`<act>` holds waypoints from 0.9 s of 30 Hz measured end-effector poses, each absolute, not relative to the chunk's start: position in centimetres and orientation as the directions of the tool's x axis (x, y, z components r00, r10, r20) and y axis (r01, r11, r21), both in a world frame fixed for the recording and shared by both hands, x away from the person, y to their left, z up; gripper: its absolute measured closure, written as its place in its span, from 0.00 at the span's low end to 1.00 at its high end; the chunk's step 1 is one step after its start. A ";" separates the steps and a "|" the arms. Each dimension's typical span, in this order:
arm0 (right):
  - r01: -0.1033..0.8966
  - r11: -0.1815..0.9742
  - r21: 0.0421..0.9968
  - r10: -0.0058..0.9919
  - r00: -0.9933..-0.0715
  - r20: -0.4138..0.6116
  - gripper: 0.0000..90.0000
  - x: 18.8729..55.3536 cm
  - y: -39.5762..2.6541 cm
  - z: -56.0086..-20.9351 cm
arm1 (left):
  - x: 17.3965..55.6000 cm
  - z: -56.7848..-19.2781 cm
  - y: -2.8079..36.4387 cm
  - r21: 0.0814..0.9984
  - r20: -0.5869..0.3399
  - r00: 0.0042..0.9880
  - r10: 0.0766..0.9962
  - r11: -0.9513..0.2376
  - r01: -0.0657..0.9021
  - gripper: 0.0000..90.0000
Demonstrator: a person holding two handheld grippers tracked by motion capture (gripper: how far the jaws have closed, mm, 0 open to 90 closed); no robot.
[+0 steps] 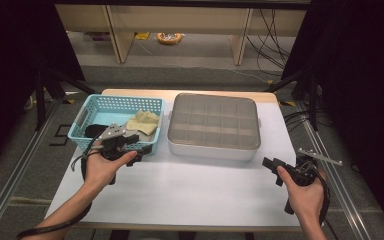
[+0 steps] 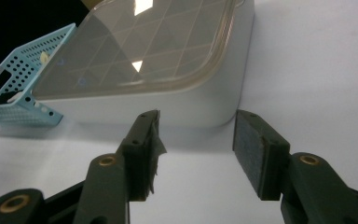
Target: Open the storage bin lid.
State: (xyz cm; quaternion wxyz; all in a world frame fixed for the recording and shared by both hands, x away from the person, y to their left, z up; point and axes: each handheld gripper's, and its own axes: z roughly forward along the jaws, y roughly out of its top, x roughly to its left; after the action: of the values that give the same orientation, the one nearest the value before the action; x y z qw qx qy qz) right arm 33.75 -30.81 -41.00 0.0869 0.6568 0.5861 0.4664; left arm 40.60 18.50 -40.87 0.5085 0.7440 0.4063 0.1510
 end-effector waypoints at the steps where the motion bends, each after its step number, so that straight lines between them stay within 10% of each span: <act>1: 0.689 -0.298 0.661 0.851 -0.122 0.511 0.57 33.7 -30.8 -41.0 | 40.6 -40.9 18.5 0.879 -0.188 0.624 0.758 -0.153 0.451 0.36; 27: 0.752 -0.226 0.619 0.894 -0.092 0.438 0.62 43.9 -30.8 -39.1 | 53.4 -40.2 10.8 0.689 -0.295 0.518 0.803 -0.197 0.698 0.39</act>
State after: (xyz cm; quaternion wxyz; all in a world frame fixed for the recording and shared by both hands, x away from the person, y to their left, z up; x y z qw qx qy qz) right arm 43.91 -30.76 -39.07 0.0870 0.6681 0.6160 0.4081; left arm 53.36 10.77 -40.20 0.4059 0.7710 0.4865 0.0648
